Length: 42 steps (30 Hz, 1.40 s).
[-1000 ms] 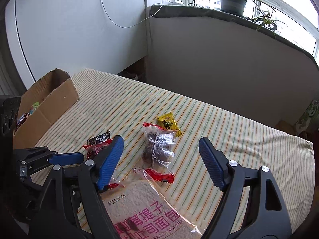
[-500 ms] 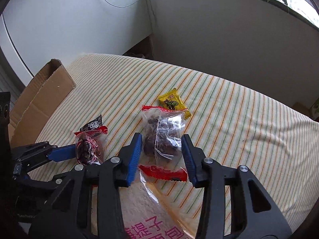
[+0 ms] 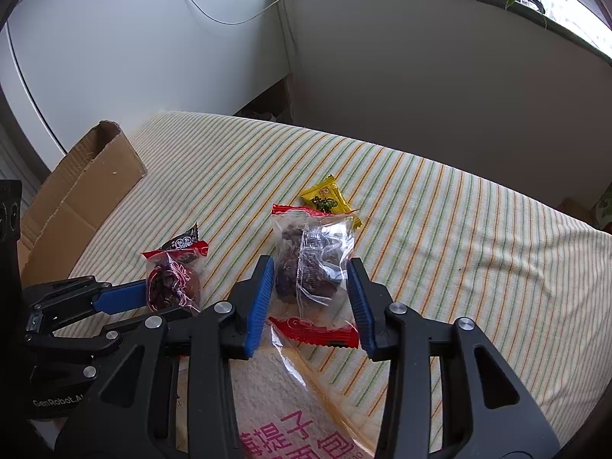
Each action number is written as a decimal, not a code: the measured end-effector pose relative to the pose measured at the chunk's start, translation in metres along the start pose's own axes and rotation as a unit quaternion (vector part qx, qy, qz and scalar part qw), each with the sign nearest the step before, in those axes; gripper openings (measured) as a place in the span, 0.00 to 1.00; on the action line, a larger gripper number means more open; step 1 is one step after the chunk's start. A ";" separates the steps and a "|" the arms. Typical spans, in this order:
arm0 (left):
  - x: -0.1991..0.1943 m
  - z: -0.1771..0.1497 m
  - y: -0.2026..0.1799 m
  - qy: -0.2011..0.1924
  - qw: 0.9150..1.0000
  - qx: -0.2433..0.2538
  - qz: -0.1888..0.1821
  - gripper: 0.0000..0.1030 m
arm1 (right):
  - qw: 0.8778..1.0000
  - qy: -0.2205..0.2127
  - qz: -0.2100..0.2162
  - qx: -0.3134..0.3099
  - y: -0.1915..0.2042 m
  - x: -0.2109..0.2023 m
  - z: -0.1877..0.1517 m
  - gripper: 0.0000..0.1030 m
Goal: Organize snacks
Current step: 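Grasp the red-wrapped round pastry with the left gripper while the right gripper grasps the clear bag of brown food, then carry both bags over the cardboard box and open both grippers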
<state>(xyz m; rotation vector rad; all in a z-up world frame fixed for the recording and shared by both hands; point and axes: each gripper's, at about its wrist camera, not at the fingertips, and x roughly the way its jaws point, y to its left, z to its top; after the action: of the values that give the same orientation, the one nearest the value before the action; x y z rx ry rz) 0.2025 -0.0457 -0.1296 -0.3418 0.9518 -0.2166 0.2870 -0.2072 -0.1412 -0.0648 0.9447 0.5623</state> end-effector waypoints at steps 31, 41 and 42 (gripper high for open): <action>-0.166 -0.007 -0.060 -0.204 0.972 0.118 0.006 0.36 | 0.978 -0.187 -0.087 -0.013 0.062 -0.205 -0.013 0.40; -0.210 -0.025 -0.048 -0.239 0.964 0.117 -0.003 0.36 | 0.976 -0.193 -0.093 -0.033 0.106 -0.220 -0.023 0.40; -0.213 -0.027 -0.045 -0.241 0.964 0.115 -0.003 0.36 | 0.976 -0.193 -0.092 -0.035 0.111 -0.221 -0.027 0.40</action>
<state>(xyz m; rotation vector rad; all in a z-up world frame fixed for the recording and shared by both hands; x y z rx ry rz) 0.0589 -0.0222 0.0340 -0.1700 0.4375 -0.2319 0.1125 -0.2149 0.0364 -0.1015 0.5333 0.4166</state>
